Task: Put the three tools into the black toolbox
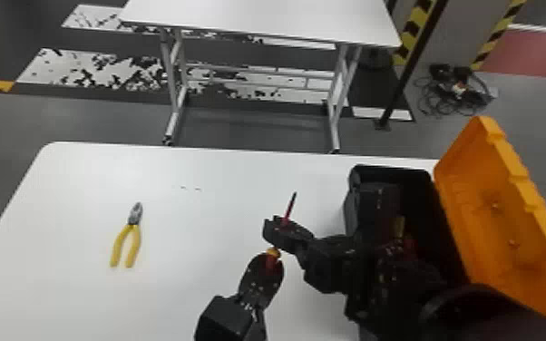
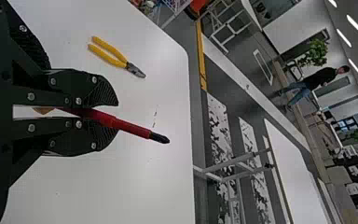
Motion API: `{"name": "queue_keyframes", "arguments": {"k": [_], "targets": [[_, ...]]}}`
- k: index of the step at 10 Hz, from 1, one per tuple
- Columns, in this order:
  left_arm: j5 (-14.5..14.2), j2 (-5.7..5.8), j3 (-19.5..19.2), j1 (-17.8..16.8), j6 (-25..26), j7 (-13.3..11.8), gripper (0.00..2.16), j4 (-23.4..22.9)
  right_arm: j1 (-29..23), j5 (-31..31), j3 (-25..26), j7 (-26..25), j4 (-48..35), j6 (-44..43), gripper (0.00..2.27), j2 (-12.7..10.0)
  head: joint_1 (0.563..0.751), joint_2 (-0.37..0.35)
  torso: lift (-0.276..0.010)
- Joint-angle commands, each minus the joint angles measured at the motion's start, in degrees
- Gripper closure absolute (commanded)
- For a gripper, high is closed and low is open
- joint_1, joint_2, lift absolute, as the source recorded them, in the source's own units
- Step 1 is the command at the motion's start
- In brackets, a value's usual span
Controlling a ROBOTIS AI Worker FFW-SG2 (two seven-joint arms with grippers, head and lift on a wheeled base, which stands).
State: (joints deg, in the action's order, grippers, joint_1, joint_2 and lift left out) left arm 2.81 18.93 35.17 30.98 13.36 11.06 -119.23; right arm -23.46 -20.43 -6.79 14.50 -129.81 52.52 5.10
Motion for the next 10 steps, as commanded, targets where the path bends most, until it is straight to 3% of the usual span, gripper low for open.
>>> {"name": "queue_keyframes", "arguments": {"k": [1,3,4,5,6,9,10], "targets": [[-0.1,-0.03,-0.1,-0.3,0.1,0.0,1.72,0.2,0.0,0.0,0.0,0.0,-0.1,-0.2,2.25,0.1,0.695,-0.100,-0.051],[-0.3,-0.03,-0.1,-0.6,0.1,0.5,1.70,0.7,-0.2,-0.2,0.1,-0.3,-0.4,-0.4,2.24,0.2,0.695,-0.098,-0.051],[-0.3,-0.03,-0.1,-0.8,0.3,0.8,1.33,1.3,-0.5,-0.2,0.2,-0.4,-0.5,-0.5,2.24,0.2,0.695,-0.096,-0.051],[-0.3,-0.03,-0.1,-0.8,0.3,0.8,0.32,1.8,-1.1,0.0,0.7,-1.1,-1.9,-0.5,2.25,0.4,0.695,-0.095,-0.051],[-0.6,-0.03,-0.4,-0.9,0.3,0.8,0.02,2.2,-1.9,-0.3,2.0,-1.7,-4.6,-0.4,2.24,0.8,0.695,-0.097,-0.051],[-1.6,0.41,-2.2,-0.6,0.5,1.3,0.02,2.2,-3.8,-1.5,7.4,-3.0,-9.1,-1.1,2.24,1.3,0.695,-0.145,-0.051],[-2.8,0.49,-5.0,0.7,0.5,1.4,0.02,2.2,-4.6,-1.9,9.5,-3.8,-10.1,-1.9,2.24,1.4,0.695,-0.153,-0.051]]}}
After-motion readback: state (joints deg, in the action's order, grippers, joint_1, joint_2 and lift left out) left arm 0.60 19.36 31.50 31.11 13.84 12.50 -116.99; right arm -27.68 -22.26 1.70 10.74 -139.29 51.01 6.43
